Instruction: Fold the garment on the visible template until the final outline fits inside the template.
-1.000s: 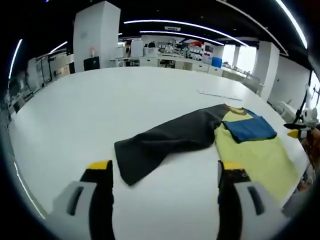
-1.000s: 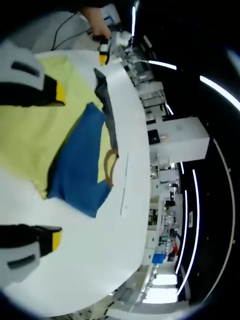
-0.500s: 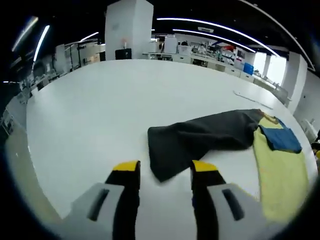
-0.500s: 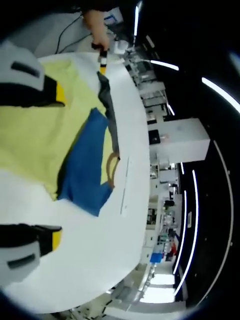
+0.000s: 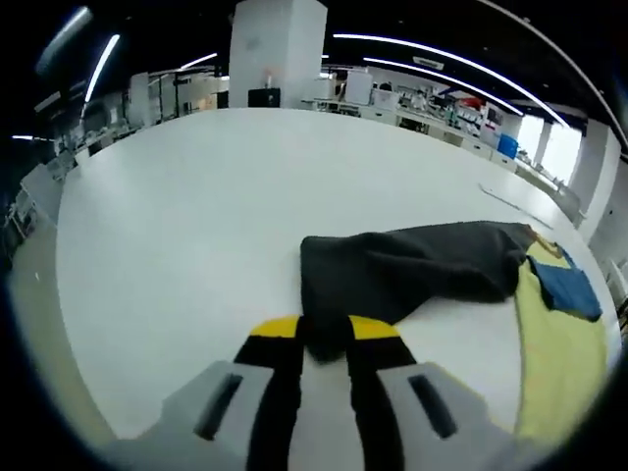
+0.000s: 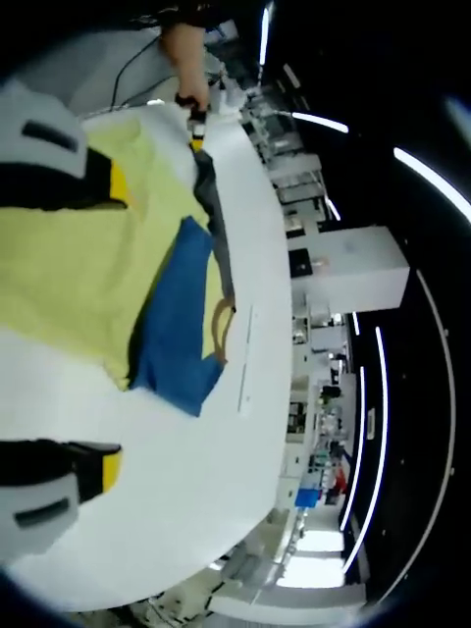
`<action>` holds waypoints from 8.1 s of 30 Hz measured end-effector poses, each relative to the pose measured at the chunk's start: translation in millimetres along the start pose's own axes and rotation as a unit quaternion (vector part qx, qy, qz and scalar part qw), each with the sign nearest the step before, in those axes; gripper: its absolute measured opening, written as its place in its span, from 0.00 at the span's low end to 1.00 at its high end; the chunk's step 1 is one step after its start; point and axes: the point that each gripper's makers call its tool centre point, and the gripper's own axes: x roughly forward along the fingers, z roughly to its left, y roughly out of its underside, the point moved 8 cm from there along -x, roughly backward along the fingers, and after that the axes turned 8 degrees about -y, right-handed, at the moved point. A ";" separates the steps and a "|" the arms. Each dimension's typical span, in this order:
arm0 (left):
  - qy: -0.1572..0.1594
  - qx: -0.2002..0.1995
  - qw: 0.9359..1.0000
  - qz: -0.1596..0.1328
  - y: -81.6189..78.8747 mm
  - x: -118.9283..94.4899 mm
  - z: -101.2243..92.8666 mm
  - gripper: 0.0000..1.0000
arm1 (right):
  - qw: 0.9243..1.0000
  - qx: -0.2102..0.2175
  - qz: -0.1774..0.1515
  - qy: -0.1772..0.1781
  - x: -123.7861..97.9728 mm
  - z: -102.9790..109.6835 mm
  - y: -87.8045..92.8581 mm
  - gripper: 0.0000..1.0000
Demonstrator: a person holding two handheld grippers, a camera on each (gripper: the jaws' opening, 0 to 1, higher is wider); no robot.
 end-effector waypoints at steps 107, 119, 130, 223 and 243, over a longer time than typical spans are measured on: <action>0.259 0.127 0.951 -0.115 -154.2 -24.0 -199.9 0.00 | 0.995 -0.070 0.062 -0.041 -22.3 34.6 8.1 1.00; 0.314 0.132 0.931 -0.130 -155.2 -41.2 -263.6 0.00 | 0.995 -0.063 0.068 -0.035 -21.8 31.5 12.4 1.00; 0.355 0.150 0.913 -0.135 -148.3 -47.8 -315.2 0.00 | 0.996 -0.052 0.074 -0.025 -24.5 27.8 17.4 1.00; 0.495 0.254 0.830 -0.031 7.6 -65.5 -405.0 0.69 | 0.999 0.017 0.029 -0.008 -11.2 -10.0 -2.3 0.88; 0.480 0.260 0.836 -0.056 -25.6 -50.2 -325.3 0.99 | 0.999 0.050 0.003 -0.013 29.7 -33.6 -38.5 0.71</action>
